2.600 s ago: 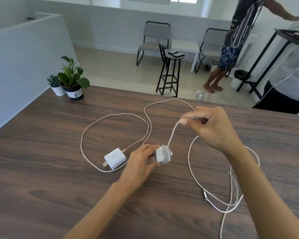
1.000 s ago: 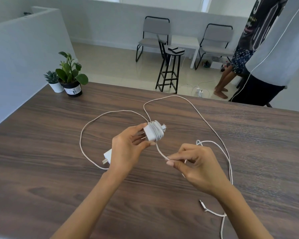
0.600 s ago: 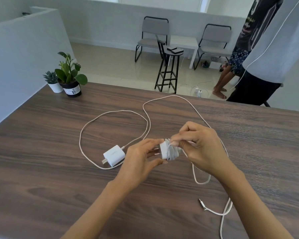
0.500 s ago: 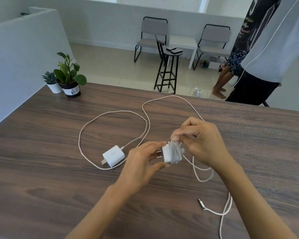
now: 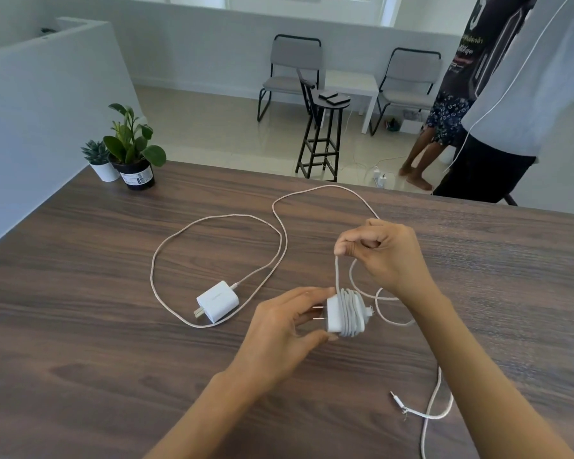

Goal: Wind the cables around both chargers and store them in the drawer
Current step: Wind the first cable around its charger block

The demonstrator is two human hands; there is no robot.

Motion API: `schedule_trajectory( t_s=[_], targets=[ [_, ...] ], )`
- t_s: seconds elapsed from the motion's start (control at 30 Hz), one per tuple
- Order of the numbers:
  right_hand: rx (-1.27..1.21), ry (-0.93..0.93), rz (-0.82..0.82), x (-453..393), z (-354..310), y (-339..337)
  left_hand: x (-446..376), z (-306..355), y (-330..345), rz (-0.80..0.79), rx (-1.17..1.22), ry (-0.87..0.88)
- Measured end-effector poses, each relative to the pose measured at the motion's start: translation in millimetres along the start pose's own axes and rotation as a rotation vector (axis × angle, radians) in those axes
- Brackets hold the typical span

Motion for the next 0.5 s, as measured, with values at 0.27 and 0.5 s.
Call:
schedule_trajectory(
  t_s=[0.27, 0.5],
  targets=[
    [-0.368, 0.423, 0.038, 23.5, 34.3, 18.9, -4.4, 7.7, -12.1, 0.127, 0.151, -0.090],
    [-0.412, 0.485, 0.151, 47.7, 35.9, 19.2, -23.3, 12.9, -31.6, 0.284, 0.220, -0.113]
  ],
)
Point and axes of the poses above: each hand's wrist, its own x-axis away from the middle knuckle, its own y-axis out of the palm, z = x × y, the point moved 4 cm from there along -x, towards the middle knuckle, and after that the axes turned 12 degrees about z, right-handed, at the moved point
